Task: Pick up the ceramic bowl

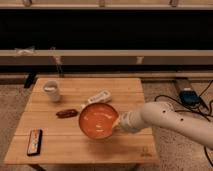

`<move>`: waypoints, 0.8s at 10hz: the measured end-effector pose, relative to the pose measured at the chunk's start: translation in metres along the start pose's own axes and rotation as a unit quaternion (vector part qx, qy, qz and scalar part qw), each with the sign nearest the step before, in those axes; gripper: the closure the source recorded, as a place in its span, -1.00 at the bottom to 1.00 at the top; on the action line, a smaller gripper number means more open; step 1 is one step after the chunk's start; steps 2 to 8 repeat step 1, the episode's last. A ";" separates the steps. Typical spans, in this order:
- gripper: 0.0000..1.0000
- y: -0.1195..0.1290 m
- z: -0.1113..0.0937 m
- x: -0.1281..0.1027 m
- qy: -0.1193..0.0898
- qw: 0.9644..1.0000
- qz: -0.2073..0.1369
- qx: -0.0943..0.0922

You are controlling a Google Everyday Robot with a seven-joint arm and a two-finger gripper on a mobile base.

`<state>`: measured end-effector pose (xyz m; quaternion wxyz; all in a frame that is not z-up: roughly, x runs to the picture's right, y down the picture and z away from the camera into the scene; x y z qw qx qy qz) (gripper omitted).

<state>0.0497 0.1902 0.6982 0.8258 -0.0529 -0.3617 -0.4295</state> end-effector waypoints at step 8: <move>1.00 -0.001 0.001 -0.001 -0.001 1.000 -0.001 0.000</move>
